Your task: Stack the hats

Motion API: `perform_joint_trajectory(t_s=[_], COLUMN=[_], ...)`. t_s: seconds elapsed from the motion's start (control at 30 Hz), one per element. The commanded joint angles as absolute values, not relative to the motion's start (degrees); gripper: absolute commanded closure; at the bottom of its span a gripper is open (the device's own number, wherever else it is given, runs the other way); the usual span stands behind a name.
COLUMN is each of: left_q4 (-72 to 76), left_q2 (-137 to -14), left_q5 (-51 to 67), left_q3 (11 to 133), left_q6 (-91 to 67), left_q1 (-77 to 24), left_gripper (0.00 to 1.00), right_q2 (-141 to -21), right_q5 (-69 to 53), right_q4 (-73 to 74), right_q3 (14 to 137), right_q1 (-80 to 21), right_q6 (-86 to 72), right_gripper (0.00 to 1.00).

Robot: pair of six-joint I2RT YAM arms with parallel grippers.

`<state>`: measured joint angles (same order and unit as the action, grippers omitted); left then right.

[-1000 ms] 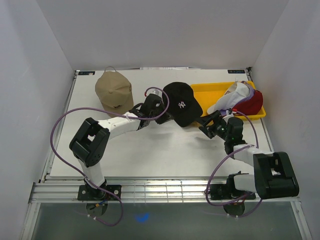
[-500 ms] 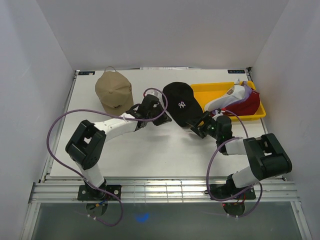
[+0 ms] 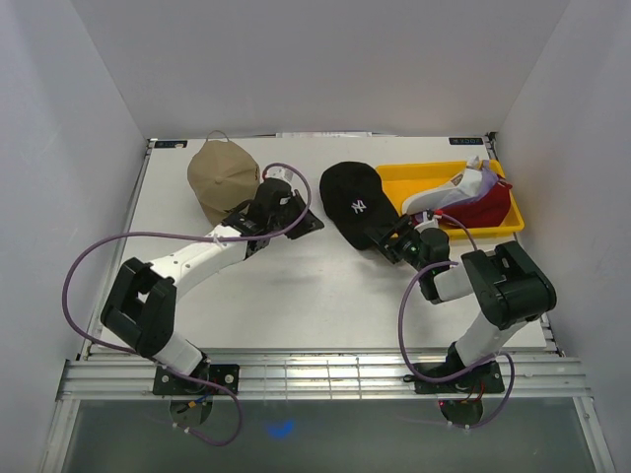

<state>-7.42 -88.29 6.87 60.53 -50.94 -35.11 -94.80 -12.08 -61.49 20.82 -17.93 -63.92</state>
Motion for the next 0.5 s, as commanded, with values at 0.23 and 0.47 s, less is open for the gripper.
perform_joint_trajectory(t_s=[0.23, 0.47], left_q4=[-9.58, -11.51], left_q2=[-83.76, -82.53], left_q5=[8.52, 10.98], left_q3=[59.76, 63.70], left_q6=[-48.60, -46.59], left_q1=[-33.84, -32.35], left_gripper=[1.00, 1.00], right_q2=[-98.87, -96.78], right_q5=[-9.14, -9.93], right_q4=[-70.49, -66.36], right_q3=[23.99, 26.10], right_q1=[-19.42, -19.60], right_q6=[-62.93, -64.15], right_gripper=[0.54, 0.90])
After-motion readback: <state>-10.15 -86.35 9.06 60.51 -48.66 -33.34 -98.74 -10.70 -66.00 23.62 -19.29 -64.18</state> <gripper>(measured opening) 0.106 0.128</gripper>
